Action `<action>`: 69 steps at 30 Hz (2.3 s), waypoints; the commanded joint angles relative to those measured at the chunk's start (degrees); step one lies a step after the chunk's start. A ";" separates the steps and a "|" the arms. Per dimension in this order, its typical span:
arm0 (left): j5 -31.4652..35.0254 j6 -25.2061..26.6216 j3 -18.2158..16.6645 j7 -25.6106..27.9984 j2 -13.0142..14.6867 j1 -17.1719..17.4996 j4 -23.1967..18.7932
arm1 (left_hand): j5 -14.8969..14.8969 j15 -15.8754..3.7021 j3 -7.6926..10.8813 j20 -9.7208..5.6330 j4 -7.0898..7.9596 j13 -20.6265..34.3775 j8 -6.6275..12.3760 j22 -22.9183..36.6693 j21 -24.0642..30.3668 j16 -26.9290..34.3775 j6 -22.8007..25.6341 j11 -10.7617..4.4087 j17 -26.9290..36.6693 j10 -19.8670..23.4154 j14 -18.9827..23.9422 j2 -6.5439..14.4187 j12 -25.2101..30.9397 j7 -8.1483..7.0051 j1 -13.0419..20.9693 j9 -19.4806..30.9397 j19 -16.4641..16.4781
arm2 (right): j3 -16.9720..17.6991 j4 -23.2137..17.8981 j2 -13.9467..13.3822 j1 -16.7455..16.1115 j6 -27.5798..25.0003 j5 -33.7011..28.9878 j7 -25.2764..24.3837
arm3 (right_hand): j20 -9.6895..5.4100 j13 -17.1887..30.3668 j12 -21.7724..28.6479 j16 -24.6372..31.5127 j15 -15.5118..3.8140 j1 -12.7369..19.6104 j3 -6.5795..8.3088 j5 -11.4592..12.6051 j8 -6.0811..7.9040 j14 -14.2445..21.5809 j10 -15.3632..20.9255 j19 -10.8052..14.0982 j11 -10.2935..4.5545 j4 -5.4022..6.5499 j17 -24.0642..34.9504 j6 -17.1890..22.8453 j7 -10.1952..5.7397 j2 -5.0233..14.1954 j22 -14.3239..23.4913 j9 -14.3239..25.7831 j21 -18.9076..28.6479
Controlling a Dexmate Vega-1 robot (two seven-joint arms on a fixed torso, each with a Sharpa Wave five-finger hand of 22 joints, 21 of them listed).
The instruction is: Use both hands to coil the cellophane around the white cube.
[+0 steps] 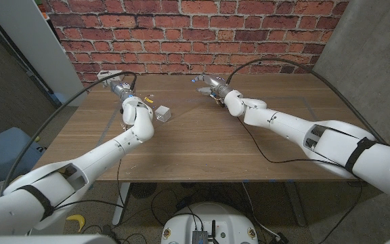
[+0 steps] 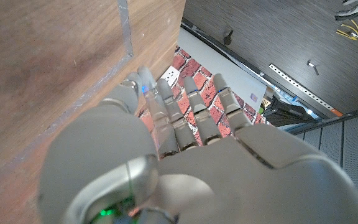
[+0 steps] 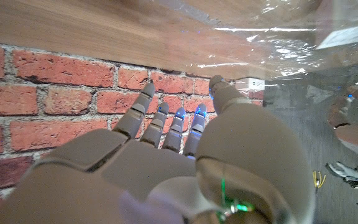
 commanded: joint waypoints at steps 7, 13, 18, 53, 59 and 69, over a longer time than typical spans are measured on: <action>6.29 1.19 3.52 -6.09 -0.19 -1.93 4.43 | -0.95 -7.11 -2.14 -1.91 0.60 0.19 -5.51 -0.15 -0.23 -1.62 -9.71 0.42 -0.22 -4.87 -3.00 -2.36 -1.63 -3.48 -2.16 -1.55 -1.83 | -1.98 -7.68 -0.71 1.47 -4.22 -12.88 15.17 | 0.29 -0.17 -0.02 -0.40 -3.11 4.76 2.21 0.01 -0.12 -4.92 -6.64 -2.17 -3.66 0.76 -0.67 -8.66 -2.91 -5.47 -0.08 -0.08 -0.49; 7.84 1.80 3.16 -6.29 -0.53 -1.75 5.23 | -0.81 -6.61 -3.39 -2.10 2.00 -0.20 -8.50 -0.23 -0.42 -2.25 -13.83 0.54 -0.39 -7.69 -3.81 -2.62 -2.63 -4.80 -5.41 -2.41 -2.31 | -3.43 -4.91 1.09 2.30 -3.57 -15.95 15.31 | 0.16 -0.23 -0.01 -0.22 -2.86 3.20 0.91 0.26 -0.10 -6.07 -8.43 -2.56 -4.08 1.59 -0.59 -10.73 -2.99 -6.25 -0.05 -0.08 -0.51; 8.51 5.06 2.42 -2.69 -1.90 -1.42 7.86 | -0.54 -6.17 -4.98 -1.79 4.86 -1.19 -10.84 -0.27 -0.65 -2.47 -16.04 1.18 -0.34 -9.55 -4.76 -1.18 -3.72 -4.86 -10.28 -3.00 -2.75 | -4.85 -0.72 3.36 3.43 -2.55 -17.56 15.18 | 0.09 -0.26 0.19 -0.24 -2.75 2.54 0.28 0.45 0.13 -6.77 -8.62 -3.10 -4.19 1.88 -0.59 -10.96 -3.00 -6.51 -0.05 -0.07 -0.66; 5.45 0.82 -16.87 -18.21 -2.75 10.90 -19.31 | -1.01 1.17 -9.86 3.72 7.10 -10.39 -21.92 -0.68 -7.58 -3.16 -20.43 5.79 -9.77 -11.39 -10.31 -2.51 -13.74 -3.79 -23.00 -3.99 -6.77 | -10.74 13.80 12.31 7.51 -0.77 -18.92 11.95 | 0.53 -0.37 0.81 0.45 -2.53 -0.43 -2.63 1.73 0.77 -7.22 -8.79 -3.97 -3.39 2.89 -0.66 -11.24 -2.96 -7.70 -0.08 -0.05 -0.61; 3.31 -2.08 -18.05 -20.33 -2.22 13.26 -23.94 | -0.27 4.85 -13.62 3.76 7.59 -12.00 -24.35 -0.71 -10.15 -4.70 -24.40 8.16 -9.83 -17.69 -16.00 -7.25 -17.60 -2.60 -27.89 -3.97 -8.85 | -10.78 12.39 11.81 7.16 -2.19 -18.59 11.67 | 0.97 -0.38 0.80 0.54 -2.23 -1.74 -3.53 2.05 0.79 -7.35 -8.95 -4.16 -2.66 3.43 -0.59 -11.22 -2.95 -8.11 -0.08 -0.05 -0.62; 10.05 -10.85 -17.82 -34.78 -1.49 14.06 -28.01 | 2.11 9.67 -16.08 3.75 5.51 -14.07 -25.10 -0.71 -15.35 -5.19 -39.46 11.21 -10.13 -28.94 -26.22 -10.26 -20.15 0.63 -26.86 -4.14 -13.43 | -10.47 7.93 9.75 6.01 -4.53 -18.95 11.65 | 1.53 -0.40 0.92 0.74 -2.08 -2.90 -4.24 2.43 0.82 -7.26 -8.79 -4.39 -2.09 3.97 -0.50 -11.18 -2.95 -8.04 -0.07 -0.06 -0.63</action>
